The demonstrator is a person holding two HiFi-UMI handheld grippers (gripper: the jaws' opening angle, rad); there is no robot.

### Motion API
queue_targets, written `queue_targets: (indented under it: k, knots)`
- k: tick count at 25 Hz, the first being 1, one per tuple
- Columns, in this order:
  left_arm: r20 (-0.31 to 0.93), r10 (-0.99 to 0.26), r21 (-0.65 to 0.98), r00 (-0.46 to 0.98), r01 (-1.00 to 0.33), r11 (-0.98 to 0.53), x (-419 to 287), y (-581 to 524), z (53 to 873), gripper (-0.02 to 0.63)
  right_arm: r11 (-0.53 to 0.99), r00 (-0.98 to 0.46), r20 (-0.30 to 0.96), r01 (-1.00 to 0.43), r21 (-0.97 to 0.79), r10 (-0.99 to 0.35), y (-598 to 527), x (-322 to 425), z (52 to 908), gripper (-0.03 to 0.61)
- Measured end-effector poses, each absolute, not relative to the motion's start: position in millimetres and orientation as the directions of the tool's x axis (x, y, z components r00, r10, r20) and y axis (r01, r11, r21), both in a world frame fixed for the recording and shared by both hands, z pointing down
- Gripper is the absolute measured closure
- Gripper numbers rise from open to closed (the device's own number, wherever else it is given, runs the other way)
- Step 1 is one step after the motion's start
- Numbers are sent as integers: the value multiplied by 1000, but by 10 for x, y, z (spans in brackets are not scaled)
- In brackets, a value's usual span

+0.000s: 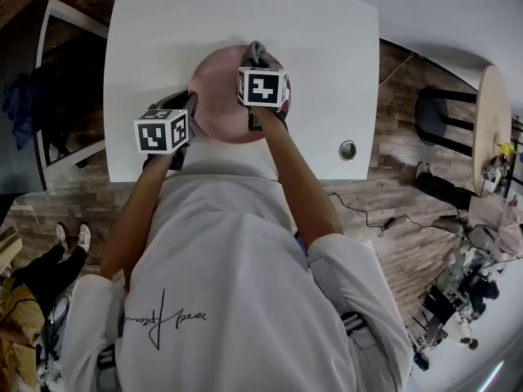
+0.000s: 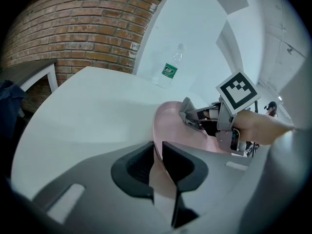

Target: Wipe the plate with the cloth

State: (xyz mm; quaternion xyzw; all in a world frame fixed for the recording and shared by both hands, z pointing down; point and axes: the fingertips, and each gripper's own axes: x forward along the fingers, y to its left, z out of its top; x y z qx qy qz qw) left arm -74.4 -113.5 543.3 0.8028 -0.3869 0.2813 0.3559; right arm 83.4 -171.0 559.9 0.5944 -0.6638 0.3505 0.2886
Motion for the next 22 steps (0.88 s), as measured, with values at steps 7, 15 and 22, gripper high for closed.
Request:
queue_targets:
  k: [7, 15, 22]
  knots:
    - [726, -421, 355, 543, -821, -447, -729, -1105, 5436, 541, 48, -129, 795, -991, -126, -592, -1713, 795, 5600, 555]
    - [725, -417, 360, 548, -818, -448, -725, -1108, 5431, 541, 55, -134, 791, -990, -126, -596, -1740, 733, 5591, 555]
    - [726, -411, 368, 551, -817, -443, -746, -1103, 5464, 541, 75, -145, 792, -989, -125, -593, -1775, 647, 5595, 555]
